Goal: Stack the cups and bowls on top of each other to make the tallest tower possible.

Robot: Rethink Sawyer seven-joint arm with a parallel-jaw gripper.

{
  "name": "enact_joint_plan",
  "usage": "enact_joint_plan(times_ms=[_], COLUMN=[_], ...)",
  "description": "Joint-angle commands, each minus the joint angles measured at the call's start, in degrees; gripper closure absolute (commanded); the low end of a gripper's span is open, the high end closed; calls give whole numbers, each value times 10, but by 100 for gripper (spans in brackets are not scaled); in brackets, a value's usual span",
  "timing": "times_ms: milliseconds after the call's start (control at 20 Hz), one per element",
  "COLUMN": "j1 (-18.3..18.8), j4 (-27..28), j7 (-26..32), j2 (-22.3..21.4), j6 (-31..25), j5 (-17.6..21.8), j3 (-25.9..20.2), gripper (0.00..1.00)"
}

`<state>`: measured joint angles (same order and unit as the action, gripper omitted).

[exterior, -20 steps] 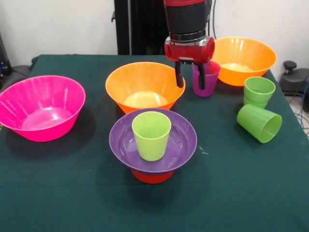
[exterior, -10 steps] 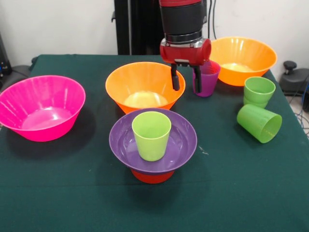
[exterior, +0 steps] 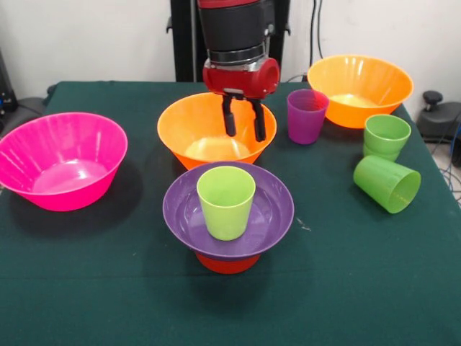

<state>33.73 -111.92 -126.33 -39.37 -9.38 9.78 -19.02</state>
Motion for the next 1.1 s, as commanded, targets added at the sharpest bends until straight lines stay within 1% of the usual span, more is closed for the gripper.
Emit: enact_joint_plan(times_ms=[50, 200, 350, 500, 600, 700, 900, 1100], j1=[-8, -7, -10, -22, -46, -62, -76, -86], j4=[-37, -60, -80, -81, -80, -79, -81, -79], j7=[-32, -42, -51, -59, -75, -85, -87, -88], j2=[11, 0, 7, 44, 61, 76, 101, 119], j6=[17, 30, 62, 104, 127, 146, 182, 202], j5=[23, 26, 37, 45, 38, 29, 21, 12], j3=[-32, -32, -24, -5, 16, 29, 32, 36], gripper=[0, 0, 0, 0, 0, 0, 0, 0])
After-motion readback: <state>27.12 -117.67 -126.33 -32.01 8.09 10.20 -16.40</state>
